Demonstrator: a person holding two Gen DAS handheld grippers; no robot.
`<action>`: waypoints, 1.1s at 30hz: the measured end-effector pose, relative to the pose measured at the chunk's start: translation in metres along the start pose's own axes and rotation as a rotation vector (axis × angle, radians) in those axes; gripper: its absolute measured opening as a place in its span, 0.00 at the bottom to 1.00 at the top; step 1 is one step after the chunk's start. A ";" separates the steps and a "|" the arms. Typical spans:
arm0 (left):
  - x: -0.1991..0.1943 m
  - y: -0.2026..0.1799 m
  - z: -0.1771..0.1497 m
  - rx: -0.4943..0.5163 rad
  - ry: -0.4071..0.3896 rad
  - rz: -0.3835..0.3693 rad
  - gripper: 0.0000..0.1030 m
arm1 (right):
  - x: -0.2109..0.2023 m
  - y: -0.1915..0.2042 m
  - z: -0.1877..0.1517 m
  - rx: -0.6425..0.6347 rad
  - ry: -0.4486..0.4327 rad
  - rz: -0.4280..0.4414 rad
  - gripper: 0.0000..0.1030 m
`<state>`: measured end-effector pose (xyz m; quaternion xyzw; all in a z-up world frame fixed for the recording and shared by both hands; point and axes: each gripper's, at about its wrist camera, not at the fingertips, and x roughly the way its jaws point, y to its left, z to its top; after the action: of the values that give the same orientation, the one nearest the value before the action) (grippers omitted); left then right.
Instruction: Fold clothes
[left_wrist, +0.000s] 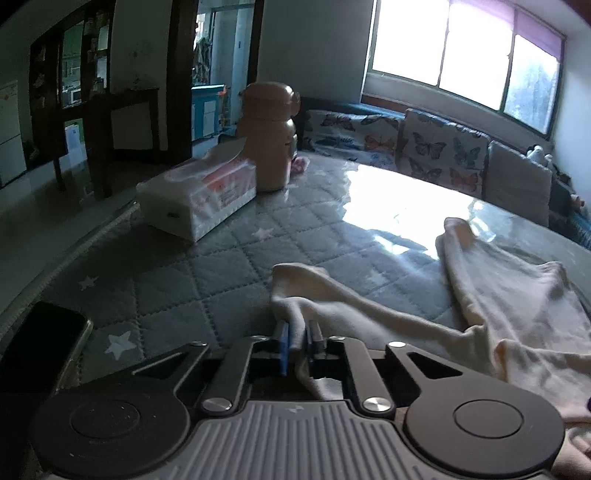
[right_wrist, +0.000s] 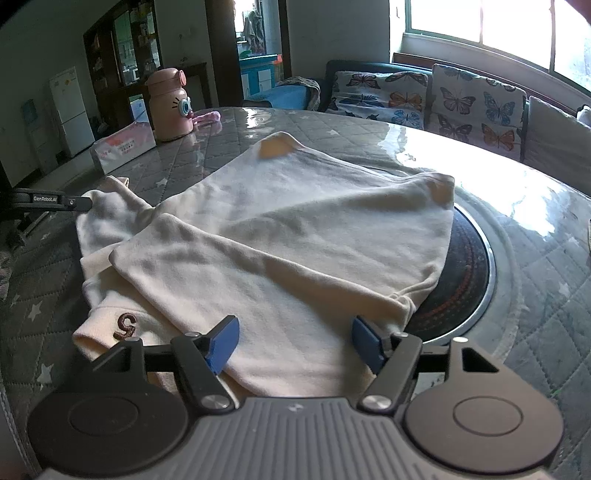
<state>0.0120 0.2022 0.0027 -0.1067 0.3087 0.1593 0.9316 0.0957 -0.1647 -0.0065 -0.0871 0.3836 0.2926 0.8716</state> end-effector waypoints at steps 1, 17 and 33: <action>-0.003 -0.003 0.000 0.006 -0.010 -0.011 0.08 | 0.000 0.000 0.000 0.000 0.000 0.000 0.68; -0.012 -0.080 -0.023 0.223 0.040 -0.291 0.14 | 0.000 -0.001 -0.002 0.004 -0.004 0.004 0.68; 0.006 -0.062 -0.003 0.099 0.021 -0.182 0.49 | 0.000 0.000 -0.002 0.004 -0.006 0.003 0.70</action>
<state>0.0375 0.1455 0.0034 -0.0896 0.3148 0.0572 0.9432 0.0943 -0.1658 -0.0078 -0.0839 0.3814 0.2934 0.8726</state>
